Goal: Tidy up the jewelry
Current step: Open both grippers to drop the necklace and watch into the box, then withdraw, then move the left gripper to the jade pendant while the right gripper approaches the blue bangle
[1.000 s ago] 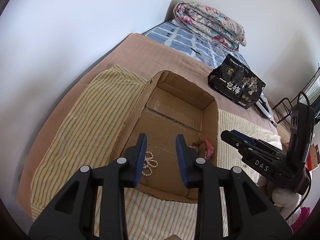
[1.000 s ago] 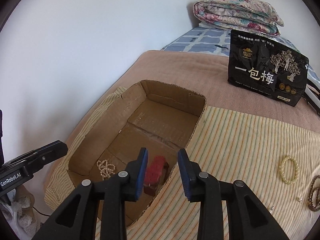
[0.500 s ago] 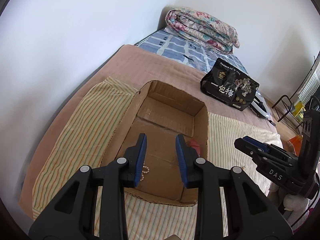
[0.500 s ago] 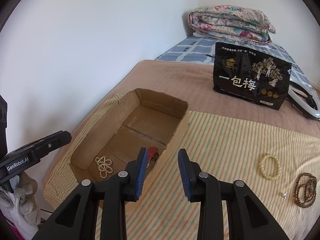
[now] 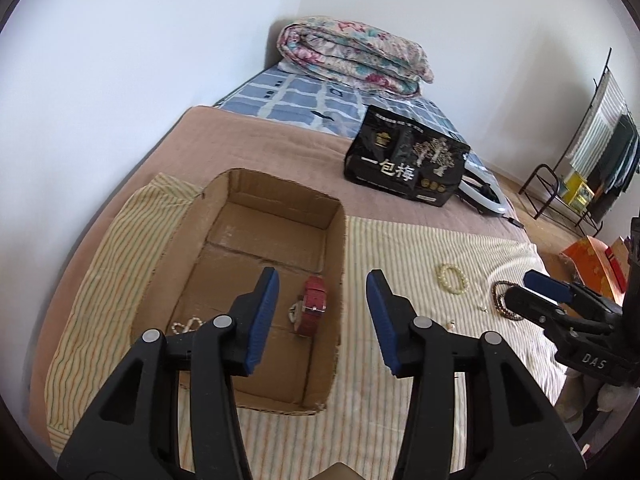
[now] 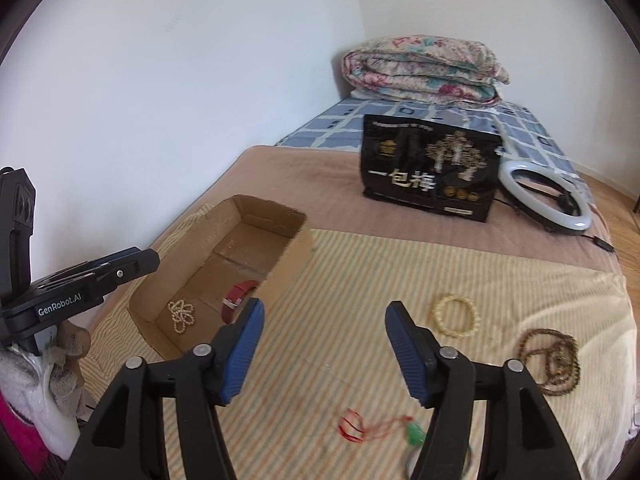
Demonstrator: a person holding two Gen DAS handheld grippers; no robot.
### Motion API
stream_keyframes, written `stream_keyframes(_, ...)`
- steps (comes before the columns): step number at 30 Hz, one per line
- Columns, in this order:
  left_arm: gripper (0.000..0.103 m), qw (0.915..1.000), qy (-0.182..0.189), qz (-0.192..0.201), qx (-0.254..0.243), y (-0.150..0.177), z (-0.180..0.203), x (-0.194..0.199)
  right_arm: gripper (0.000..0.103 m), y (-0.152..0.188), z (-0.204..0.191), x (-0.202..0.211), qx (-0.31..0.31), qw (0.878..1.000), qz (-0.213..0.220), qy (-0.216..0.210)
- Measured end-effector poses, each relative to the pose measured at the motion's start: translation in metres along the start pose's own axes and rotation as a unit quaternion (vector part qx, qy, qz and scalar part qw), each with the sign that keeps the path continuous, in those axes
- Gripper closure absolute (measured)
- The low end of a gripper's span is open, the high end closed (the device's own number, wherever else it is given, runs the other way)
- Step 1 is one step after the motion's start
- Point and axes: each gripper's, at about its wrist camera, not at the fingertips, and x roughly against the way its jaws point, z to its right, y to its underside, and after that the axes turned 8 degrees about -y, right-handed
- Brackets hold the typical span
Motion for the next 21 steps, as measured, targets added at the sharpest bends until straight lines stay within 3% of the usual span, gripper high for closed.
stream_keyframes(7,0.057,0.9988,0.023,-0.017,-0.039,0.01,0.037,-0.007,0.022,0.025,0.031,0.038,0.01,0.999,-0.005,0.044)
stream_keyframes(14,0.057,0.9944,0.045,-0.042,-0.086,0.026,0.077,-0.016,0.02,0.057,0.072,0.058,-0.011,0.996,-0.029,0.079)
stream_keyframes(21,0.057,0.9879,0.067,-0.069,-0.122,0.043,0.114,-0.026,0.02,0.09,0.111,0.053,-0.045,0.992,-0.066,0.1)
